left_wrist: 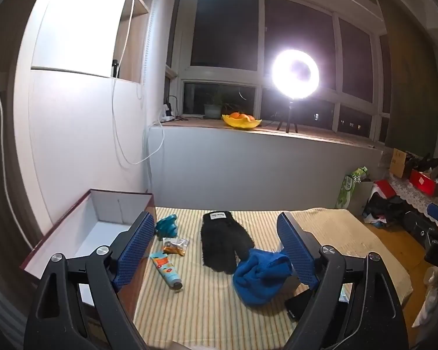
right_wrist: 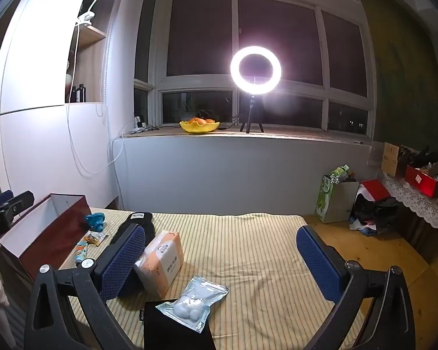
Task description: Organize soft objects
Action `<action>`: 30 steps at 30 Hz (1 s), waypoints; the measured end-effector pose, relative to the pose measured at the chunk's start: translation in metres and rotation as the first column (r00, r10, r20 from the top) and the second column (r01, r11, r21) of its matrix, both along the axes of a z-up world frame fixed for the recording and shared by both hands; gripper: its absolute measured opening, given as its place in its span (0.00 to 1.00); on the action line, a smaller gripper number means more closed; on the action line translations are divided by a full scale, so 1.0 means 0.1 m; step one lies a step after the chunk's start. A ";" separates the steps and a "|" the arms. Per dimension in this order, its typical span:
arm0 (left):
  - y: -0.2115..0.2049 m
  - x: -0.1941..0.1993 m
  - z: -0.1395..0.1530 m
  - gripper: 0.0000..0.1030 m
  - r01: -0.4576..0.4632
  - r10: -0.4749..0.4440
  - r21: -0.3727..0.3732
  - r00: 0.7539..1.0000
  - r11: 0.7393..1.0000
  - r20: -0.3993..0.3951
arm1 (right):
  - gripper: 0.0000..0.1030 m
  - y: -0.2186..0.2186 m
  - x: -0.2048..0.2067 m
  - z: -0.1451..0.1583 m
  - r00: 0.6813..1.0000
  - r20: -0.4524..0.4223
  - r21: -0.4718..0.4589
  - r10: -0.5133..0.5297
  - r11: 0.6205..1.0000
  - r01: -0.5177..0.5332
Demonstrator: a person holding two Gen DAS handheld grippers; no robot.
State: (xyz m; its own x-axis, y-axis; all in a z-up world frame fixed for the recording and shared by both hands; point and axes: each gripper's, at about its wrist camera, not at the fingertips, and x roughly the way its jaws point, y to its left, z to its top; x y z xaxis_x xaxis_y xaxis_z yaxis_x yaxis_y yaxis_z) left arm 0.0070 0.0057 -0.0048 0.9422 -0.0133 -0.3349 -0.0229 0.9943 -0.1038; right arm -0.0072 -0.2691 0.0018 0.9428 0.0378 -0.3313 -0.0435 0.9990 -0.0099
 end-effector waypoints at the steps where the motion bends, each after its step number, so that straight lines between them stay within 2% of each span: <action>1: -0.03 -0.02 0.00 0.84 -0.001 0.001 0.014 1.000 1.000 0.010 | 1.00 0.00 0.00 0.00 1.000 0.002 0.000 0.000 1.000 0.000; 3: -0.05 -0.06 0.01 0.84 0.001 -0.002 0.030 0.999 1.000 0.035 | 1.00 0.00 0.00 -0.01 1.000 0.003 0.000 0.000 1.000 0.000; 8: -0.08 -0.03 -0.02 0.84 0.015 -0.016 0.052 1.000 0.999 0.025 | 1.00 0.00 0.00 -0.01 1.000 -0.002 -0.002 0.004 1.000 -0.004; 30: -0.13 -0.08 0.02 0.84 0.017 -0.018 0.042 1.000 0.999 0.019 | 1.00 -0.03 0.00 -0.06 1.000 -0.013 0.000 -0.005 1.000 0.005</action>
